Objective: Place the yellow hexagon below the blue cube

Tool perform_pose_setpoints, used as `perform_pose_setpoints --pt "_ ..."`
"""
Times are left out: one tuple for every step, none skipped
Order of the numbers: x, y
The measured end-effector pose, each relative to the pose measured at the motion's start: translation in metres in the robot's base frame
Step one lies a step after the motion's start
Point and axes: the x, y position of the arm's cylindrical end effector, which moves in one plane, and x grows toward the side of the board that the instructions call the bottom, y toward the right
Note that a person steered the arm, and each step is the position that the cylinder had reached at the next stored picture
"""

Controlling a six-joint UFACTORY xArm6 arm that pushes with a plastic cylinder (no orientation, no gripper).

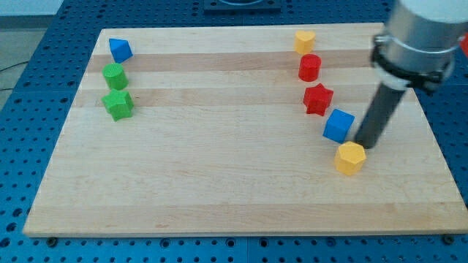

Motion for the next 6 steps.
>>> perform_pose_setpoints --pt "-0.002 0.011" --pt "-0.021 0.019" --pt "-0.026 -0.02" --pt "-0.021 -0.017" --pt "0.016 0.053" --pt "0.048 0.016"
